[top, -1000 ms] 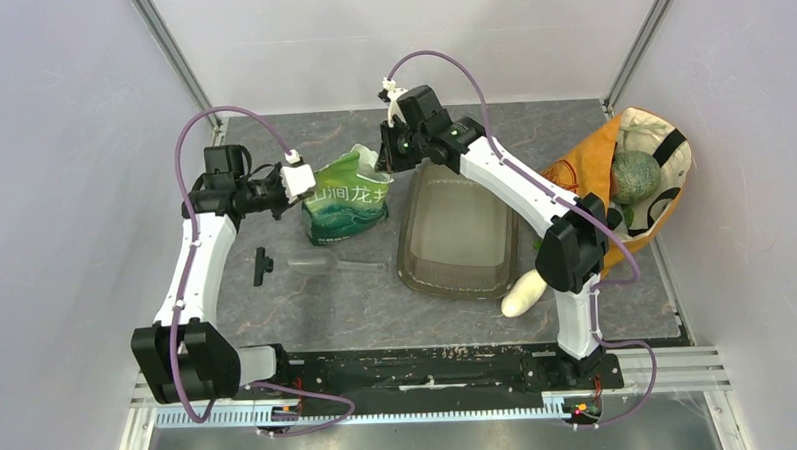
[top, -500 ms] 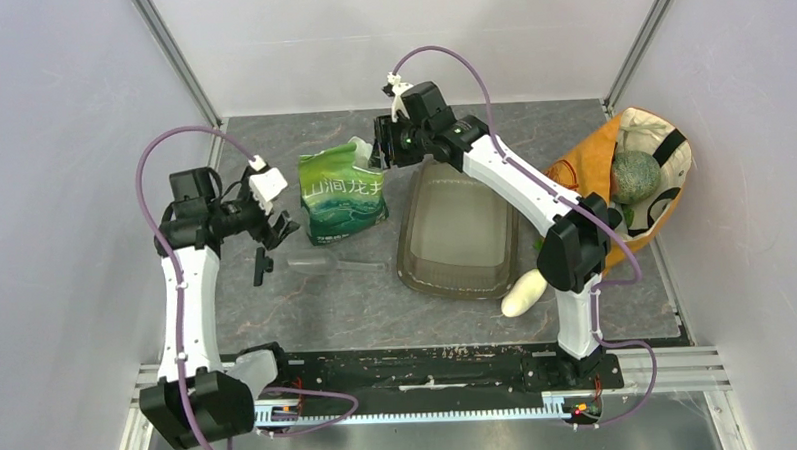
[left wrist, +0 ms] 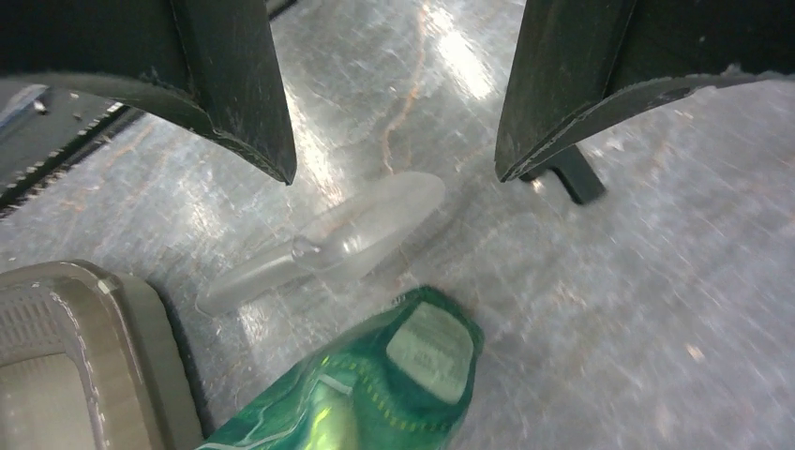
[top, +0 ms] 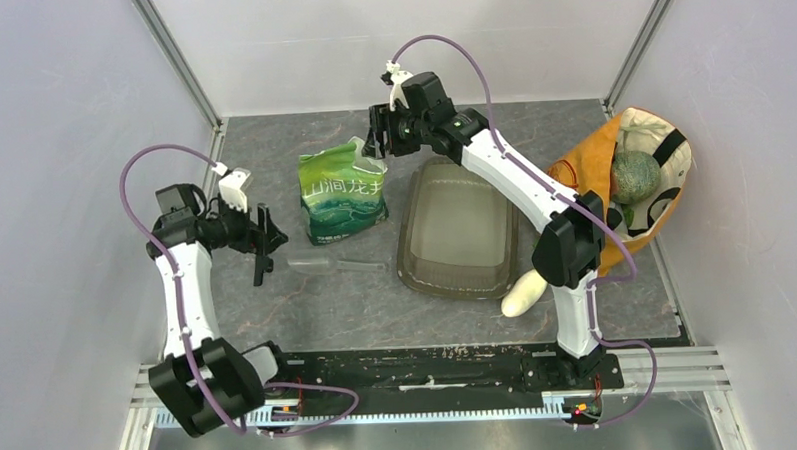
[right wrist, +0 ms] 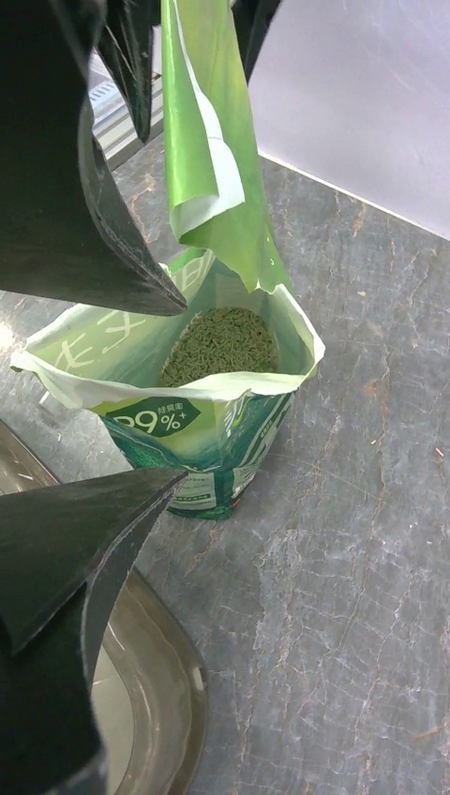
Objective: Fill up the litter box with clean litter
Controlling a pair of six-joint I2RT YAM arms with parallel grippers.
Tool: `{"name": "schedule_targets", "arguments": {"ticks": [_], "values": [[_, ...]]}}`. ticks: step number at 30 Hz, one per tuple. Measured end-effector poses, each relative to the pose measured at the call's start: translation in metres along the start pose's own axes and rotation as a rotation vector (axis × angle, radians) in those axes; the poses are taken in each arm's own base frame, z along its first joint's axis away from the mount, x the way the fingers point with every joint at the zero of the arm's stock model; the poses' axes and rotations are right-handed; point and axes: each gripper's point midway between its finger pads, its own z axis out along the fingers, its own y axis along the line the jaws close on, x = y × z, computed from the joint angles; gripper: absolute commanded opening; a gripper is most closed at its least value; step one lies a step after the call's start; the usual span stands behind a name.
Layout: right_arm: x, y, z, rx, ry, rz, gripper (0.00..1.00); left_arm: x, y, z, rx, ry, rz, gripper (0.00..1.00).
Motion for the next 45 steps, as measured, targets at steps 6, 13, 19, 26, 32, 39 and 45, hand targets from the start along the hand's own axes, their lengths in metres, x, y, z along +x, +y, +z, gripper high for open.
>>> {"name": "schedule_targets", "arguments": {"ticks": [6,13,19,26,32,39,45], "values": [[-0.003,0.003,-0.001,-0.026,-0.007,-0.023,0.90,0.037,0.015,0.011,0.033,0.118,-0.249,0.79],[-0.027,0.004,-0.028,-0.058,-0.075,-0.064,0.96,0.069,0.030,0.030,0.144,0.242,-0.361,0.74],[-0.052,-0.002,-0.066,-0.071,-0.150,-0.070,0.97,0.077,0.030,0.040,0.229,0.274,-0.287,0.67],[-0.053,-0.016,-0.077,-0.059,-0.155,-0.056,0.97,0.086,0.029,0.071,0.319,0.324,-0.273,0.61],[-0.047,-0.031,-0.077,0.017,-0.139,-0.020,0.97,0.085,0.019,0.092,0.371,0.330,-0.232,0.49],[-0.047,-0.042,-0.086,0.055,-0.133,-0.001,0.97,0.088,0.016,0.106,0.398,0.327,-0.254,0.51],[-0.053,-0.050,-0.093,0.058,-0.148,0.021,0.97,0.089,0.013,0.108,0.409,0.336,-0.255,0.38]]}}
